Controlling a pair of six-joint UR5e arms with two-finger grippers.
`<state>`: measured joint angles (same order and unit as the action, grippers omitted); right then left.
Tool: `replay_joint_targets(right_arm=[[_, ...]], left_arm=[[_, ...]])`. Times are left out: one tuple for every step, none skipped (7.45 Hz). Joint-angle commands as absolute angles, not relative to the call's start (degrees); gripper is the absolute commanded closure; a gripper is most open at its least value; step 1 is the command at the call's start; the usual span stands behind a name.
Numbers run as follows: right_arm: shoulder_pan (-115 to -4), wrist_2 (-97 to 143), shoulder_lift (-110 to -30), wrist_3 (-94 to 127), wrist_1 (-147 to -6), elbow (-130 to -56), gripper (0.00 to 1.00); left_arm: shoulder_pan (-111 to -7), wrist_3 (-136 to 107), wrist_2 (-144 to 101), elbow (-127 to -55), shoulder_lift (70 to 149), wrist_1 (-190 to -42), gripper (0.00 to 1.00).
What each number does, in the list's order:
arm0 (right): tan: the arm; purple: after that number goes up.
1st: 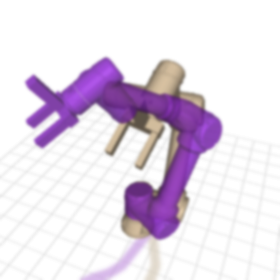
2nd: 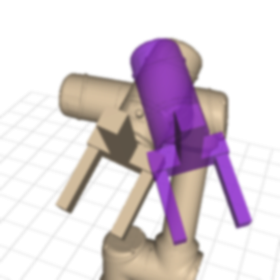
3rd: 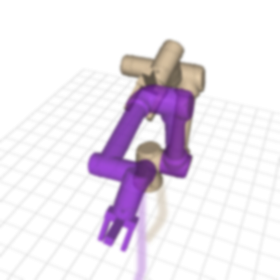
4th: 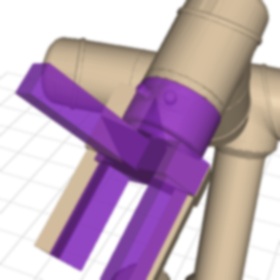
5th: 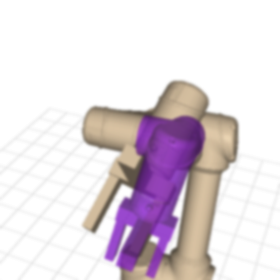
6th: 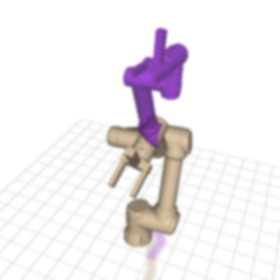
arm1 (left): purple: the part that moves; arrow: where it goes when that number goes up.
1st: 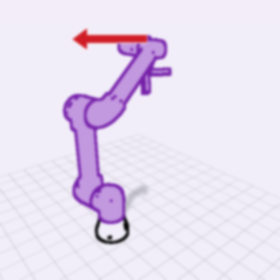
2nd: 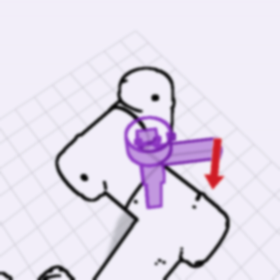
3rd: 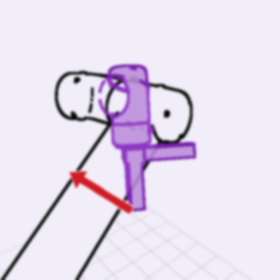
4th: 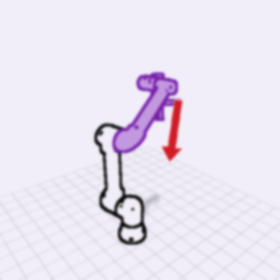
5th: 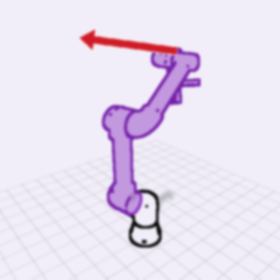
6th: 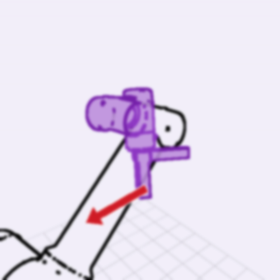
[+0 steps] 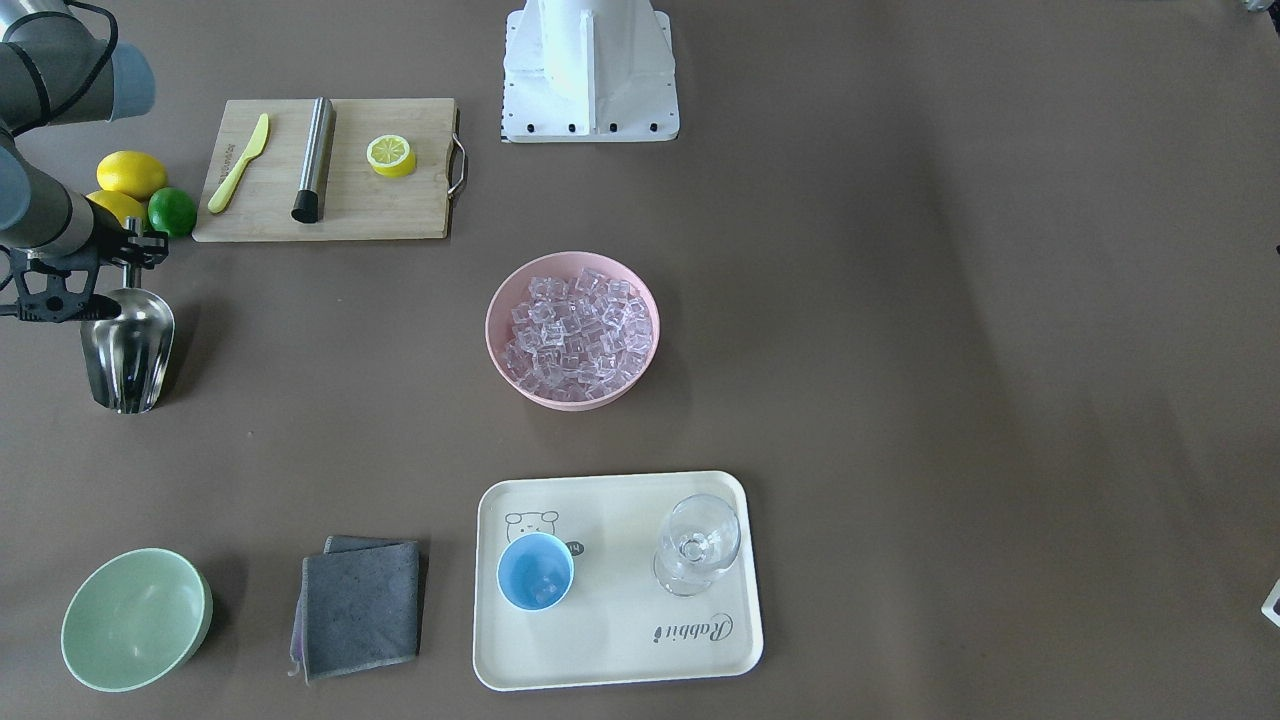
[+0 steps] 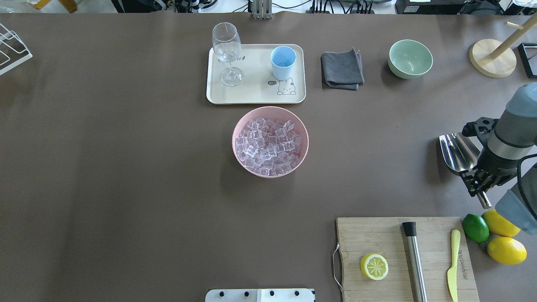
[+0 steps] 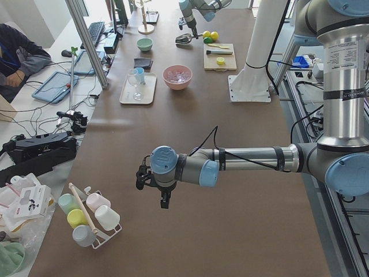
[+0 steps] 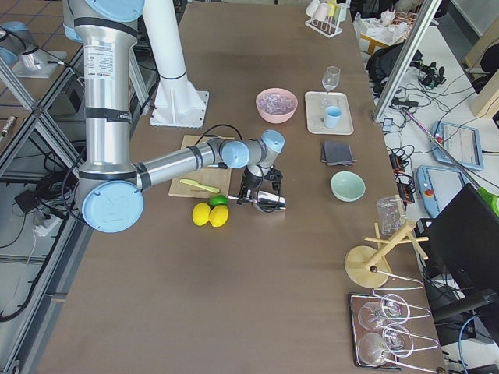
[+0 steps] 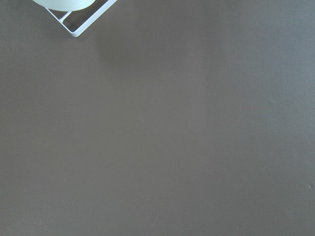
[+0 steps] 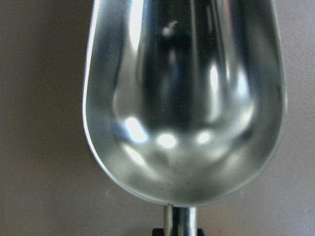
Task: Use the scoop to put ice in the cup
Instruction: 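Lower the scoop onto the table and open the right gripper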
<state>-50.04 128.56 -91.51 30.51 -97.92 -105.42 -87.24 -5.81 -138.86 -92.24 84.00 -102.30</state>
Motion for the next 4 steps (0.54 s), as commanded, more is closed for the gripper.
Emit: replay_joint_targets(right_arm=[[-52.6,129.1,-91.2,28.1,-93.7,-102.1,0.38],[-54.6,129.2,-89.9,26.3,-93.7,-100.7,0.37],[-56.6,130.5,-88.8,26.0,-93.7,-99.1,0.36],[-58.3,131.9,-88.3,25.8,-93.7,-98.4,0.00]], left_arm=[[-87.2,-5.8,-138.9,-92.3,84.1,-102.4,0.01],[-87.2,-5.7,-138.9,-92.3,84.1,-102.4,0.01],[-87.2,-5.7,-138.9,-92.2,84.1,-102.4,0.01],[-87.2,-5.7,-138.9,-92.3,84.1,-102.4,0.01]])
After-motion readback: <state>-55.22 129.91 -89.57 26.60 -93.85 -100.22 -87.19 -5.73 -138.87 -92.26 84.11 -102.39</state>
